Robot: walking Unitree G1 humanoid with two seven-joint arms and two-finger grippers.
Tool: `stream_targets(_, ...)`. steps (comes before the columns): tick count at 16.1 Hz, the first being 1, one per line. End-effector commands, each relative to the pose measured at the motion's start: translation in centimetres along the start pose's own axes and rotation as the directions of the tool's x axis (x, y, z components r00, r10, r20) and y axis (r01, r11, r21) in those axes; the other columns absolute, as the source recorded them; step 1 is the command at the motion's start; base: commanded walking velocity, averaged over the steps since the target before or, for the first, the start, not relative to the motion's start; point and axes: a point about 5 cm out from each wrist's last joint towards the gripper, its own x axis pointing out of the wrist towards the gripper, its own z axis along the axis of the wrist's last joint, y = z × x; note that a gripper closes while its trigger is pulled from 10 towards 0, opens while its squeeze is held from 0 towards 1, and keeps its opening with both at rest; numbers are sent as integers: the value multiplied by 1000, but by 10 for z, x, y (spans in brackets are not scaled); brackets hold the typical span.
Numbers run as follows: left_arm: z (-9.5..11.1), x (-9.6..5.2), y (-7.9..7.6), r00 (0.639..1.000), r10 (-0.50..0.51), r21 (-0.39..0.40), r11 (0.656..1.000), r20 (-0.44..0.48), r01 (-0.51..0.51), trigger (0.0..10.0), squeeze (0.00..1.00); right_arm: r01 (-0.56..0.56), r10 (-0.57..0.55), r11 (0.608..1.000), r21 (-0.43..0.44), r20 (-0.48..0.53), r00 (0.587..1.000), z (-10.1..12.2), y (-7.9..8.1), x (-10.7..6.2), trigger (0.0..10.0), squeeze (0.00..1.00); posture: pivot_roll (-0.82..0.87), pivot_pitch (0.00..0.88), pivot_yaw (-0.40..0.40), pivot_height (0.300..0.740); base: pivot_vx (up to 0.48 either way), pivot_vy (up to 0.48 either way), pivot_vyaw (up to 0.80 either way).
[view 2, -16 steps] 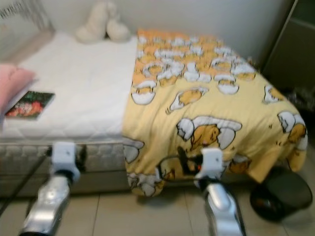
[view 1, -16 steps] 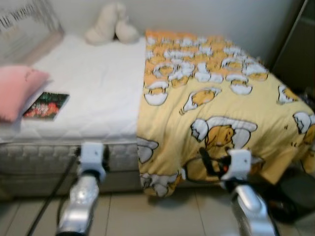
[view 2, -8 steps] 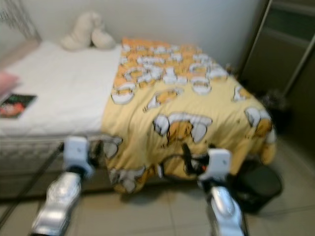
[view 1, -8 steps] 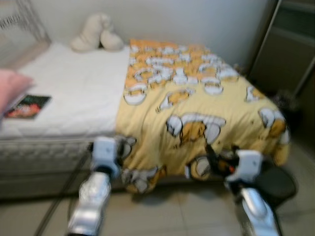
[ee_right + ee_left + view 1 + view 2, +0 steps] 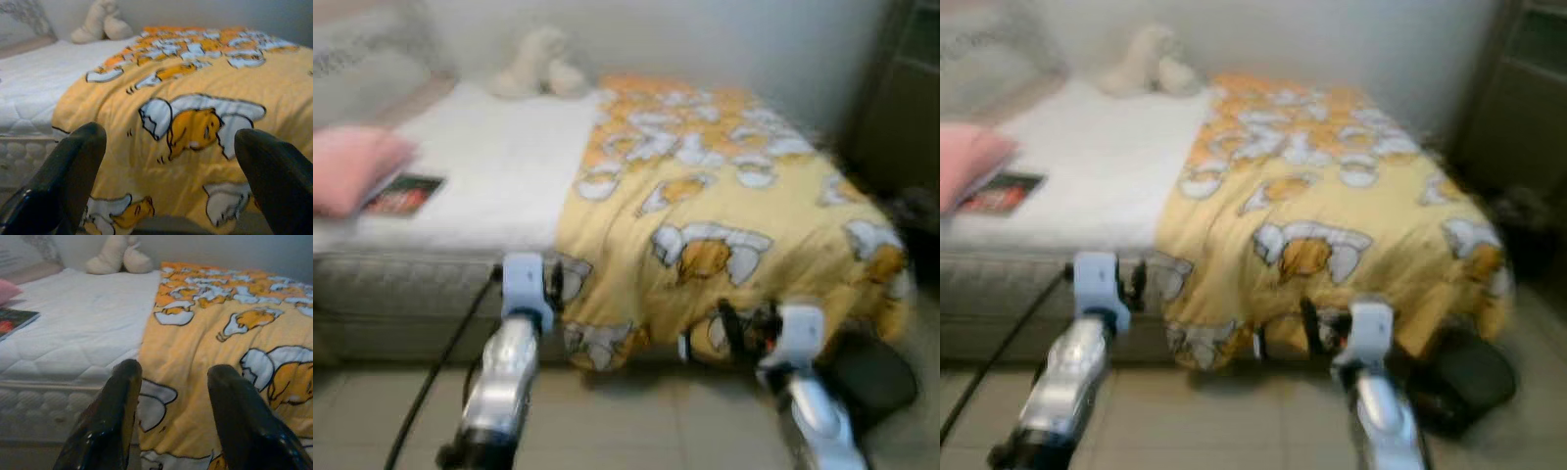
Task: Clean up the room
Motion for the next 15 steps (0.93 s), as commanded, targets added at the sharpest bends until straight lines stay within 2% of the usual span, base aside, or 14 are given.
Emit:
stream_targets(1,-2,3,2,999,18,11,1000,-26,-18,10000,0,-4,4,1000,-6,4,1000,2,3,3,10000,0,46,0,22,740,431,0,481)
stream_targets(3,-8,6,1,995,53,24,998,-82,-51,10000,0,-10,10,1000,-1,-2,1000,1,4,5,10000,0,51,0,18,740,216,0,472)
stream_targets(6,-8,6,3,996,59,42,998,-67,-56,10000,0,-24,24,1000,-1,-5,1000,1,5,6,10000,0,54,0,18,740,0,0,456)
stream_targets(9,-12,-8,19,997,71,77,995,-22,-69,10000,0,-36,37,999,31,-14,999,-2,3,3,10000,0,63,0,16,740,0,0,454)
stream_targets(12,-15,-19,23,998,61,72,995,10,-62,10000,0,-42,43,999,28,-33,999,-8,-1,0,10000,0,74,0,13,740,0,0,456)
stream_targets(15,-7,-19,19,999,31,111,993,36,-35,10000,0,-52,53,999,18,-53,997,-13,-4,-4,10000,0,81,0,14,740,0,0,456)
